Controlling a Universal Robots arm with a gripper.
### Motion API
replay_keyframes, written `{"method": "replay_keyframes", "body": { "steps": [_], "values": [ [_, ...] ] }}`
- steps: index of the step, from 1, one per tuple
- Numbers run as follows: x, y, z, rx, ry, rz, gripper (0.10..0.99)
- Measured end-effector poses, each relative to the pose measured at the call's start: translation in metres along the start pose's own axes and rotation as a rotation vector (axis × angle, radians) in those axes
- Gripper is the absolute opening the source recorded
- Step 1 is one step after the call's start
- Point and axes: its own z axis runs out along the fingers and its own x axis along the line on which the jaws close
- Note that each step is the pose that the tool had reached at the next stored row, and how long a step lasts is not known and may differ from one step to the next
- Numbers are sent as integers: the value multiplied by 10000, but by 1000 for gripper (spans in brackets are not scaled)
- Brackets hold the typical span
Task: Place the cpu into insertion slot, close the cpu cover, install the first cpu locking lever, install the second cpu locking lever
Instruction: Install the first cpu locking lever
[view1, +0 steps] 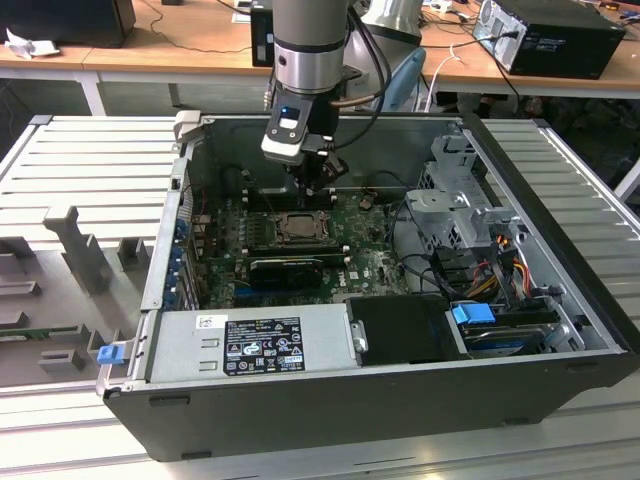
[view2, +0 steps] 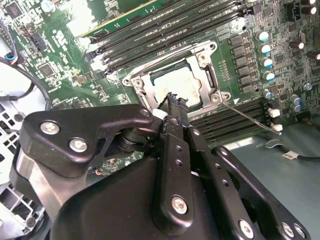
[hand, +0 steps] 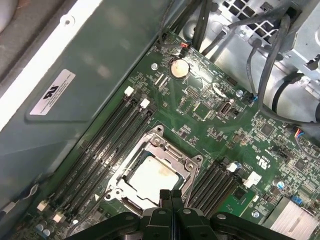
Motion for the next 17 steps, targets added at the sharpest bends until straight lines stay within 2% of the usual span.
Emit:
{"method": "replay_keyframes", "body": {
  "steps": [7, 14, 17],
  "values": [
    [0, 0, 0, -37, -9, -891, 106],
    [0, -1, 2, -127, 1, -2485, 106],
    [0, -1, 4, -155, 22, -2675, 106]
  ]
}}
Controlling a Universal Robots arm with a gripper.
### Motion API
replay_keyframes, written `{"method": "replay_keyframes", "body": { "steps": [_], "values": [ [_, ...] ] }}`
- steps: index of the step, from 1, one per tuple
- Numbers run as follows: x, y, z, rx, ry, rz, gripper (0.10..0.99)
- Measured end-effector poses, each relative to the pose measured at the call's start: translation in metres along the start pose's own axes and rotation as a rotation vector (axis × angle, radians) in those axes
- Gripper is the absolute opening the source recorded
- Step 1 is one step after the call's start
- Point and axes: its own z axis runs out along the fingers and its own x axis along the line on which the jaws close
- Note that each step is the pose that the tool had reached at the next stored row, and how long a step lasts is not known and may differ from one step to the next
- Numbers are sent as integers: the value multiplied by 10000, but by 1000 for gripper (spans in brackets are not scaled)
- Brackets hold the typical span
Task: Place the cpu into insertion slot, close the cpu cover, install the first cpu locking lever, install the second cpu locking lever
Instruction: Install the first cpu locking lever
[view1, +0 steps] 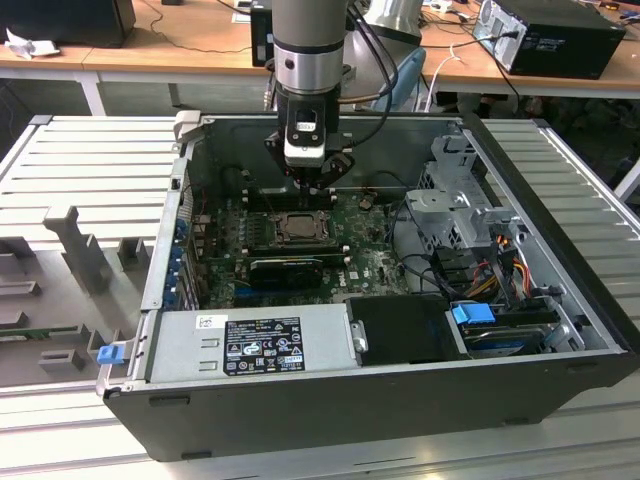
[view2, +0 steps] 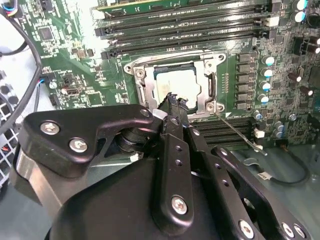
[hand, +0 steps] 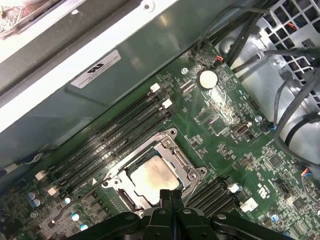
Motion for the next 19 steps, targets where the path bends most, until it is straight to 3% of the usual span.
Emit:
{"method": "replay_keyframes", "body": {
  "steps": [19],
  "values": [
    [0, 0, 12, -94, 12, -1736, 106]
  ]
}}
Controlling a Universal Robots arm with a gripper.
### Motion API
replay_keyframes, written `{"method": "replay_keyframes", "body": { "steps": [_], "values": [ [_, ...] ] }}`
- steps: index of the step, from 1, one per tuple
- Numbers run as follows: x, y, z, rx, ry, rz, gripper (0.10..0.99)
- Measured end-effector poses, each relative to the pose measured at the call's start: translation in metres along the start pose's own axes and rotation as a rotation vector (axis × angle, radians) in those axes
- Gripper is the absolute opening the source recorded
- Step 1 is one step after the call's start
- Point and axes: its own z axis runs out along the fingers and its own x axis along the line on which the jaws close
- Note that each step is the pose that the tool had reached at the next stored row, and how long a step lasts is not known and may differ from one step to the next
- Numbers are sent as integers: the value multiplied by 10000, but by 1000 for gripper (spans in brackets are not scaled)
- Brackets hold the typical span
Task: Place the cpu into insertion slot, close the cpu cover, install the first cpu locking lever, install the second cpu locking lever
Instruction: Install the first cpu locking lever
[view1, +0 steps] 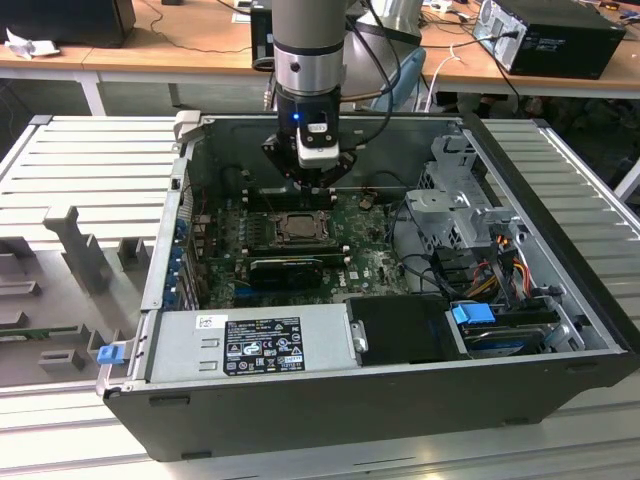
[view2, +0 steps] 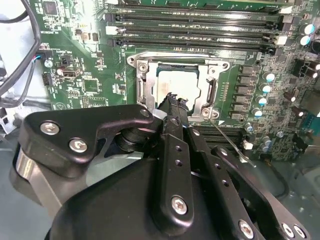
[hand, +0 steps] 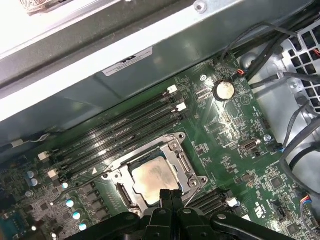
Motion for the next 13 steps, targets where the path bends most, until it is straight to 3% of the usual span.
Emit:
{"method": "replay_keyframes", "body": {
  "steps": [5, 9, 13],
  "values": [
    [0, 0, 0, -39, 4, -761, 106],
    [0, 0, 1, -99, 12, -1887, 106],
    [0, 0, 1, -120, 15, -2280, 106]
  ]
}}
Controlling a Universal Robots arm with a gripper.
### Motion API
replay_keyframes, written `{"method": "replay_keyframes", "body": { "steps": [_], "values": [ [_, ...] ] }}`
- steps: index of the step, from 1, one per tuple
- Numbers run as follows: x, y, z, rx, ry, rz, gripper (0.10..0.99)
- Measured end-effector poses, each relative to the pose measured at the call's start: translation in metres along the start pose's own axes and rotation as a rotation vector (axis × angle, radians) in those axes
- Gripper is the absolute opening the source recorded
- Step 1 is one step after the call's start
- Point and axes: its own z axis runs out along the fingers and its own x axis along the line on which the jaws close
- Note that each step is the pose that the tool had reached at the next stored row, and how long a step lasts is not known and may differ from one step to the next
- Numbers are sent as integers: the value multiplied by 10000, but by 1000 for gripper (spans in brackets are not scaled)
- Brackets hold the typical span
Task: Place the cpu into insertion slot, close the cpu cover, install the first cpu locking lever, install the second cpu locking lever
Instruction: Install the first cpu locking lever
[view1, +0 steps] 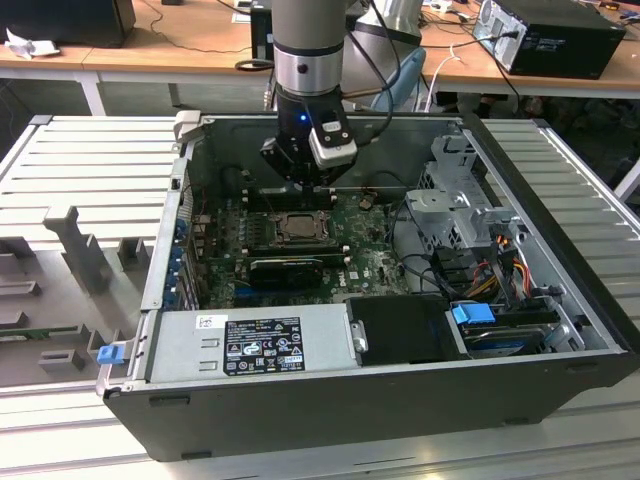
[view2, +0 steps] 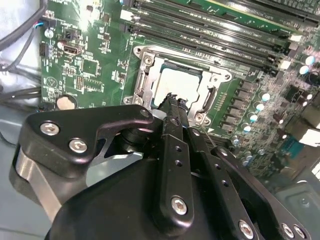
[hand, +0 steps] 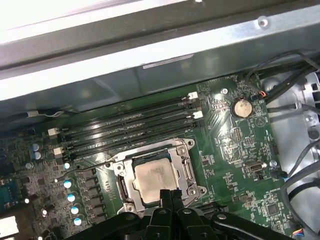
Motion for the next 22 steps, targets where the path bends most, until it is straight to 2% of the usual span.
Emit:
{"method": "replay_keyframes", "body": {
  "steps": [13, 22],
  "values": [
    [0, 0, 0, -51, 6, -1175, 106],
    [0, 0, 0, -105, 12, -2225, 106]
  ]
}}
